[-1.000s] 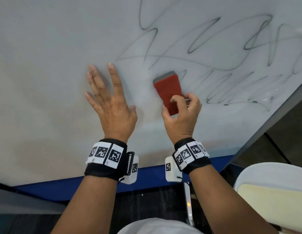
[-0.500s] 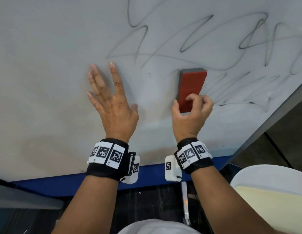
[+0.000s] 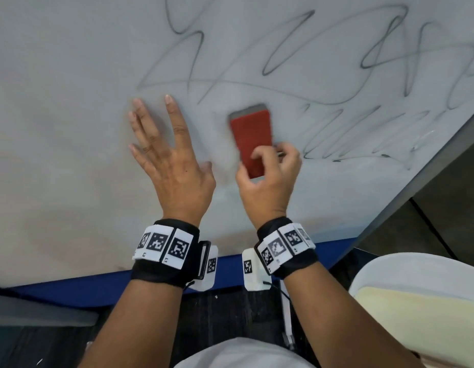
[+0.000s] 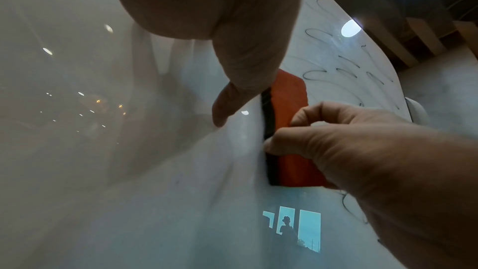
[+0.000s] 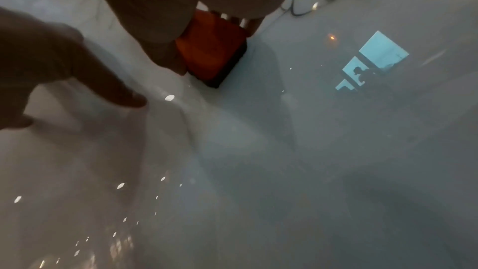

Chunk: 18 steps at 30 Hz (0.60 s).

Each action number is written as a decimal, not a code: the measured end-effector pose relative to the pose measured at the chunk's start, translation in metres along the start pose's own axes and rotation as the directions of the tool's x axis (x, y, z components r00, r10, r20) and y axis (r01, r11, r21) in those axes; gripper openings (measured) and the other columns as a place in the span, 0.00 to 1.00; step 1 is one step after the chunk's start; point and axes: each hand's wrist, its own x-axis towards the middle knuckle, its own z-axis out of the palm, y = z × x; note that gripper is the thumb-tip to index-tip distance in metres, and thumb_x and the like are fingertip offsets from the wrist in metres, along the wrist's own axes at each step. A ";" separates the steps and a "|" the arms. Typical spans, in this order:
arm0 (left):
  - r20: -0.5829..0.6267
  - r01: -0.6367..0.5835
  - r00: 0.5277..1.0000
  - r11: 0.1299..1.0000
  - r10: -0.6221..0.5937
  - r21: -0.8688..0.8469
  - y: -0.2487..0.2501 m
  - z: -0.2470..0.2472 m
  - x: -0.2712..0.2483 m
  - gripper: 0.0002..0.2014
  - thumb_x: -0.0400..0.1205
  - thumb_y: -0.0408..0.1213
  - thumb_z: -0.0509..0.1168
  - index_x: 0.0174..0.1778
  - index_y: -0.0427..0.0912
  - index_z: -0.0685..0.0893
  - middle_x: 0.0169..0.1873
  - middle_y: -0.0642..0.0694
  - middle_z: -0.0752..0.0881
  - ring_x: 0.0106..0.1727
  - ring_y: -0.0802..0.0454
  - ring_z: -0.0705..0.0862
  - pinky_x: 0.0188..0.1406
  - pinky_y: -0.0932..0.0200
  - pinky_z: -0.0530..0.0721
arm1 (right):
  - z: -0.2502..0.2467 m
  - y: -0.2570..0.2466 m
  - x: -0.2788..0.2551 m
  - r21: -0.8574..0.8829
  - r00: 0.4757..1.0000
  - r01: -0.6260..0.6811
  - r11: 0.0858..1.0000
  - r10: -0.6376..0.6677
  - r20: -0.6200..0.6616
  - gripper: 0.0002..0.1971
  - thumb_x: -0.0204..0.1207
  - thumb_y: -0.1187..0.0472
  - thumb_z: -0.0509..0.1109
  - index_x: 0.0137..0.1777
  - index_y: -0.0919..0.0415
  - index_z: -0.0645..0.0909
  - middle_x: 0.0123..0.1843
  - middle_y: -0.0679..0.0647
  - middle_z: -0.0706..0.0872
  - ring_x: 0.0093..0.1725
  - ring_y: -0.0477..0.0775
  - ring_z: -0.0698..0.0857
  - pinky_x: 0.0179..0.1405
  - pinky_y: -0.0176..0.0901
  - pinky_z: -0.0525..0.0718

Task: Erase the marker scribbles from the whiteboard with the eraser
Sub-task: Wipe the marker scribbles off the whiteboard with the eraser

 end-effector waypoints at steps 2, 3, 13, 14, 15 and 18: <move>-0.001 -0.003 1.000 1.000 0.003 0.003 0.000 0.000 0.000 0.59 0.70 0.38 0.78 0.88 0.45 0.42 0.85 0.29 0.40 0.86 0.32 0.38 0.80 0.23 0.49 | -0.003 0.000 0.004 -0.026 0.996 0.064 0.998 -0.062 0.058 0.10 0.62 0.61 0.80 0.43 0.57 0.86 0.56 0.61 0.77 0.52 0.61 0.76 0.52 0.56 0.81; 0.000 -0.004 1.000 1.000 0.004 0.004 0.000 0.000 0.000 0.59 0.70 0.39 0.78 0.88 0.46 0.42 0.85 0.29 0.40 0.86 0.32 0.38 0.80 0.24 0.49 | -0.006 0.004 0.011 -0.028 0.998 0.058 0.998 -0.057 0.019 0.10 0.61 0.61 0.80 0.43 0.57 0.86 0.56 0.61 0.78 0.52 0.61 0.76 0.52 0.56 0.81; 0.000 -0.099 0.995 0.993 0.099 0.058 0.011 0.007 -0.006 0.58 0.70 0.37 0.76 0.88 0.48 0.43 0.86 0.32 0.43 0.86 0.36 0.40 0.81 0.25 0.48 | -0.015 0.018 0.010 -0.018 0.999 0.032 0.999 -0.032 0.005 0.14 0.60 0.61 0.80 0.45 0.58 0.84 0.56 0.59 0.78 0.53 0.61 0.77 0.51 0.60 0.82; -0.001 -0.099 0.995 0.993 0.099 0.064 0.012 0.008 -0.006 0.58 0.69 0.37 0.76 0.88 0.48 0.43 0.86 0.32 0.43 0.86 0.36 0.40 0.81 0.25 0.48 | -0.021 0.024 0.018 0.000 0.998 -0.016 1.000 0.016 -0.054 0.17 0.59 0.61 0.80 0.48 0.60 0.82 0.56 0.58 0.78 0.54 0.61 0.78 0.52 0.61 0.82; -0.003 -0.098 0.995 0.993 0.099 0.067 0.014 0.009 -0.006 0.58 0.69 0.36 0.76 0.88 0.48 0.43 0.86 0.32 0.43 0.86 0.36 0.41 0.81 0.25 0.49 | -0.026 0.028 0.026 0.028 0.991 -0.071 0.997 0.074 -0.114 0.21 0.59 0.61 0.81 0.51 0.62 0.81 0.55 0.58 0.78 0.54 0.61 0.78 0.53 0.61 0.82; -0.009 -0.096 0.995 0.994 0.096 0.055 0.019 0.012 -0.007 0.57 0.69 0.35 0.75 0.88 0.46 0.43 0.85 0.30 0.44 0.86 0.35 0.41 0.81 0.25 0.48 | -0.027 0.022 0.027 0.082 0.973 -0.171 0.982 0.182 -0.145 0.28 0.59 0.62 0.82 0.59 0.65 0.77 0.56 0.55 0.79 0.55 0.60 0.78 0.52 0.57 0.81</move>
